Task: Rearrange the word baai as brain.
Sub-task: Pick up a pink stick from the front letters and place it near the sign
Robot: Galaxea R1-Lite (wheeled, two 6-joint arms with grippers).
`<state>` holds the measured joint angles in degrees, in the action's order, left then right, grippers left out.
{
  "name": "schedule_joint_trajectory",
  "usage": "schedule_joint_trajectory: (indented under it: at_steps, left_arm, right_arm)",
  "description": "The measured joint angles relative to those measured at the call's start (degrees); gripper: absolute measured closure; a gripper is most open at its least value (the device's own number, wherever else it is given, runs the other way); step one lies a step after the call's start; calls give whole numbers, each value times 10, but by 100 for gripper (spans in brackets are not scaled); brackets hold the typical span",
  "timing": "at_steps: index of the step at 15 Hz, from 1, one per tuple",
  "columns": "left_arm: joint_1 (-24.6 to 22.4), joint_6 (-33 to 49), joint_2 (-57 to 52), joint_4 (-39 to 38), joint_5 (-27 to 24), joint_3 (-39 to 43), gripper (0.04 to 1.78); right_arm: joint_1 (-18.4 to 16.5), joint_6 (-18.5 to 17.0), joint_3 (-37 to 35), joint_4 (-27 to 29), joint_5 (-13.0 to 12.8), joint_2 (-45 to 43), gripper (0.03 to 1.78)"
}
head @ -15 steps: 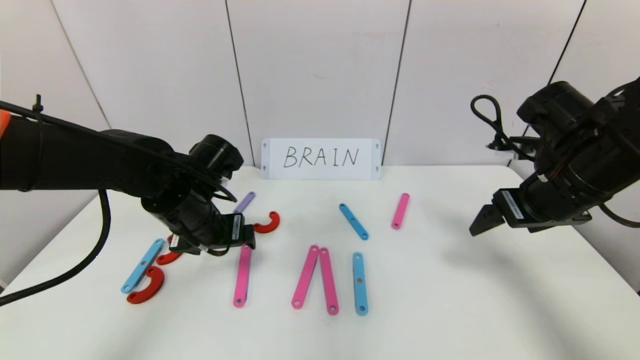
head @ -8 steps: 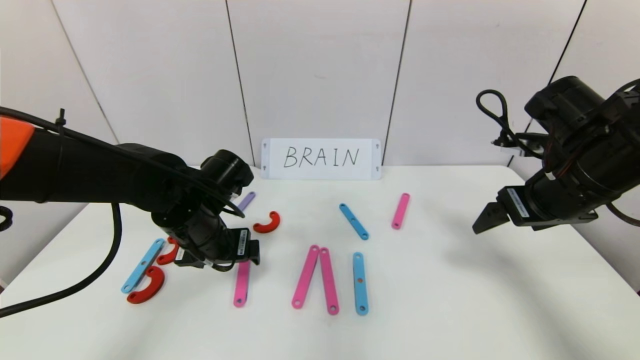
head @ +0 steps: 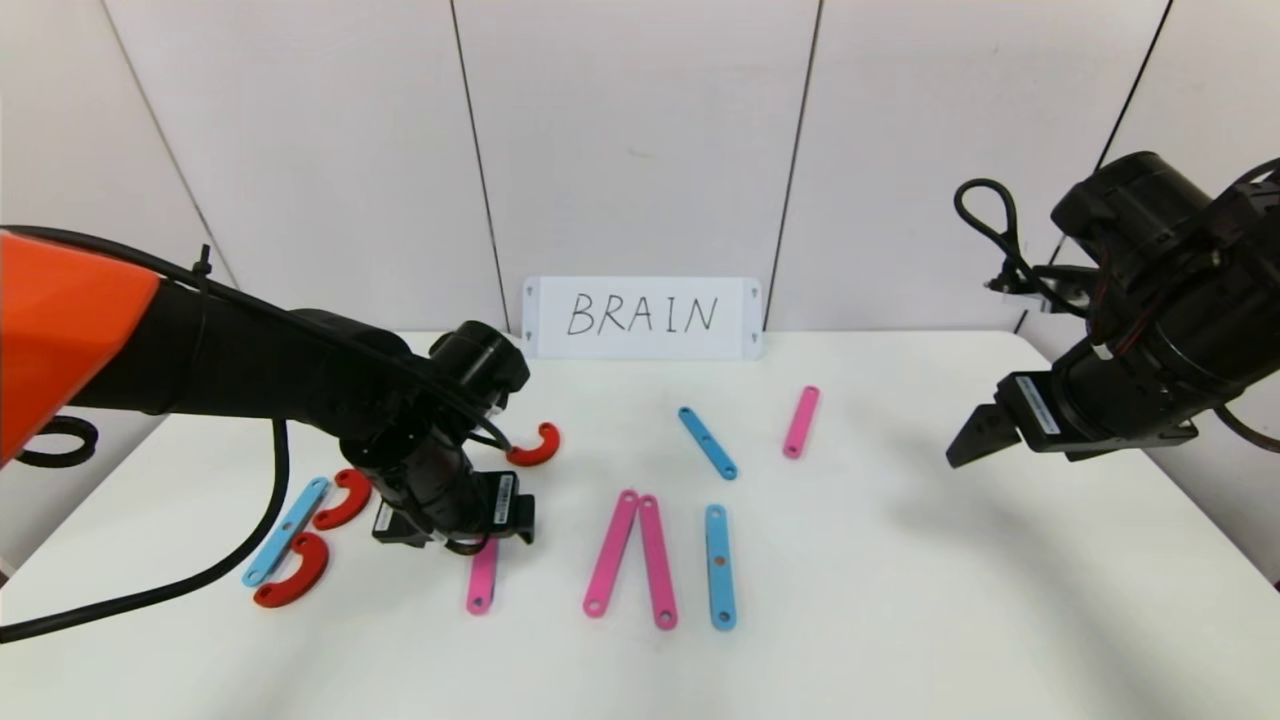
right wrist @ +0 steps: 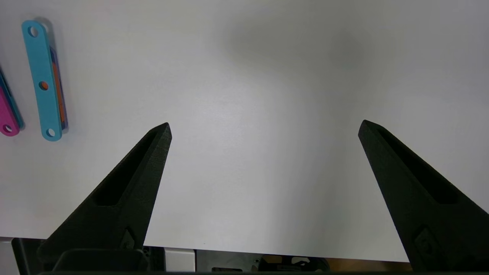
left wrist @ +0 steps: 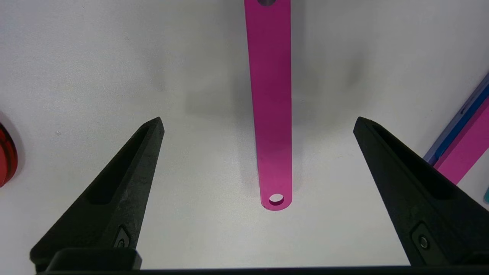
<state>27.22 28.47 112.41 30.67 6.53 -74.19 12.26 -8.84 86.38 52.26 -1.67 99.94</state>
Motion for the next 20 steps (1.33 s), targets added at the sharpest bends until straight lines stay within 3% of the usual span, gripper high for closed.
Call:
schedule_joint_trajectory:
  at_steps: [15,17,20]
  left_arm:
    - [-1,0,17,0,3,-2,9]
    - [-1,0,17,-1,3,-1,18]
    - [-1,-1,17,-1,5,-1,51]
  right_arm:
    - [3,0,-3,0,0,-4,10]
    - [3,0,-3,0,0,-4,10]
    - [3,0,-3,0,0,-6,10]
